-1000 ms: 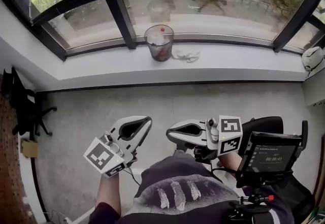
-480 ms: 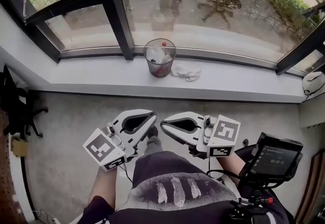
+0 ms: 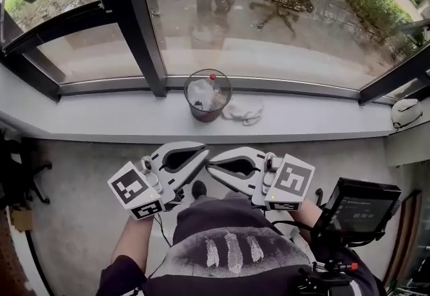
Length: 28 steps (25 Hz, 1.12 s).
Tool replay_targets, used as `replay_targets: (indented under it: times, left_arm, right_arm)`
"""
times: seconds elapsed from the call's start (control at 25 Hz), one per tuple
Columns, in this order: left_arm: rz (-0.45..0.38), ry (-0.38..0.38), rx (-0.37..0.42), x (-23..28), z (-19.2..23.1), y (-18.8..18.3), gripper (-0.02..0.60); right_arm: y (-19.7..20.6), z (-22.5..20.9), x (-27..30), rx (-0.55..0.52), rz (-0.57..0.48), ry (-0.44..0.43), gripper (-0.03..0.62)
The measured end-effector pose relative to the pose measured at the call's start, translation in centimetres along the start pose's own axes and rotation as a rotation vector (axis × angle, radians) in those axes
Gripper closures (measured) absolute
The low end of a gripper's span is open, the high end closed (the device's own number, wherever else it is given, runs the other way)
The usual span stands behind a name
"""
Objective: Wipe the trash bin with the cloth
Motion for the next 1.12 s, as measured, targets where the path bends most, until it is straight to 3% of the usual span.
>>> replay_targets:
  times: [0.12,0.2,0.28,0.44,0.56,0.76,0.88,0.96,1.12]
  left_arm:
    - [0.071,-0.039,0.050,1.7,2.6,-0.2,0.585]
    - [0.108,-0.057,0.062,2.8,4.2,-0.5,0.584]
    - [0.138,-0.086,0.069,4.3,5.9,-1.2,0.585]
    - [0.190,-0.171,0.102,8.6,9.1,-2.5,0.586]
    - [0.228,-0.214,0.105,12.1,11.6,-2.4,0.585]
    - [0.333,-0.299,0.152,16.0,16.5,-0.2,0.585]
    - [0.374,-0.289,0.157,16.6,19.0,1.7,0.585]
    - [0.411,-0.278,0.203,16.6,20.6,2.9,0.585]
    - [0.500,-0.289,0.288,15.7,24.7,5.7,0.393]
  right_arm:
    - [2.5,-3.4,-0.8,0.045,0.021,0.112,0.594]
    - [3.9,-6.1,-1.9,0.130,-0.028,0.147,0.579]
    - [5.0,-9.1,-3.3,0.181,-0.023,0.174,0.468]
    - [8.3,-15.3,-6.6,0.097,0.186,0.303,0.366]
    - [12.1,-19.4,-8.7,0.067,0.342,0.347,0.342]
    - [19.5,-24.8,-9.9,0.077,0.565,0.343,0.342]
    - [24.1,-26.3,-9.3,0.110,0.680,0.311,0.342]
    - [27.4,-27.2,-8.4,0.105,0.757,0.289,0.342]
    - [35.7,-29.1,-6.7,0.117,0.959,0.231,0.342]
Point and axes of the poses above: the fingertips, and each gripper's own axes: x forward along the fingers, z to its left, y out of its underside, the point moved 10 cm from there along -x, backward along the fingers, and after that the axes turned 14 degrees about -x, right-handed, at the moved point
